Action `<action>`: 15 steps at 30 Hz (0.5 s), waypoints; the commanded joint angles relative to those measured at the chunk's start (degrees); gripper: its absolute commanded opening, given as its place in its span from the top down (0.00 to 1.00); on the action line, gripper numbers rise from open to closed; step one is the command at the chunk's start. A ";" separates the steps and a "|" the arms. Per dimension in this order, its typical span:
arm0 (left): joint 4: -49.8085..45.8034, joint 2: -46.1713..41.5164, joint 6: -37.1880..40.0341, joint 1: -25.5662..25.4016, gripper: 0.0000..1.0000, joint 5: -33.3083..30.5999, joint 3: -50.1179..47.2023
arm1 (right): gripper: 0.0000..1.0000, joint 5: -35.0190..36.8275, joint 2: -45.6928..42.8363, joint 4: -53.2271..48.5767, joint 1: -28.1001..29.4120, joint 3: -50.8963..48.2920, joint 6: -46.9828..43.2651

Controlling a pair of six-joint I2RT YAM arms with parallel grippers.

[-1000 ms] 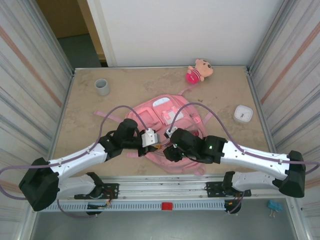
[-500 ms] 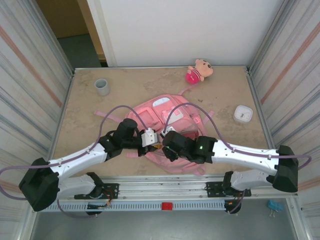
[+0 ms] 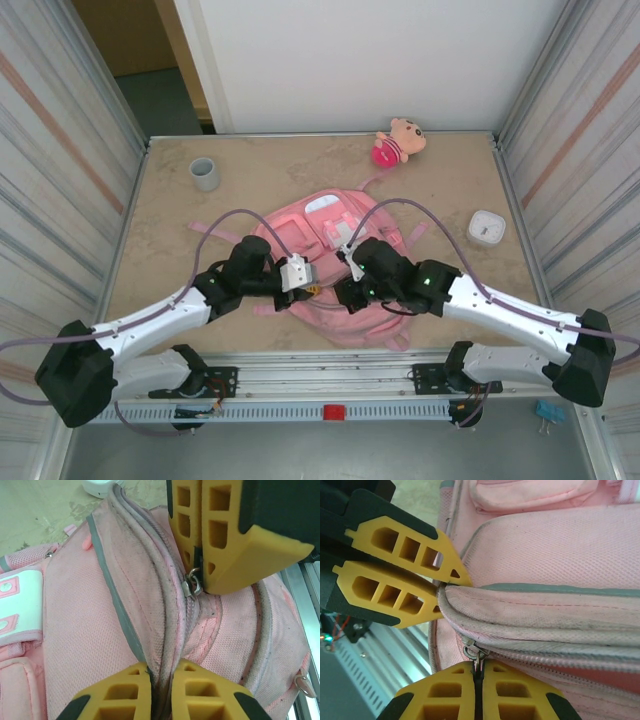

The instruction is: Pack the student bag

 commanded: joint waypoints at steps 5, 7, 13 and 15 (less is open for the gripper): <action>-5.24 -4.34 -0.66 2.15 0.90 -9.07 1.29 | 1.00 -9.38 -3.15 -3.89 -4.97 -2.35 -3.22; -5.40 -4.99 -1.33 2.36 0.87 -11.80 0.88 | 1.00 -10.54 -2.83 -3.46 -5.14 -2.64 -3.14; -3.38 -8.39 -13.71 2.37 0.58 -13.20 -0.63 | 1.00 -13.09 -1.50 1.89 -4.30 -3.24 0.57; -1.64 -10.76 -22.48 2.37 0.48 -13.60 -1.93 | 1.00 -11.63 -1.11 3.36 -3.80 -3.28 2.32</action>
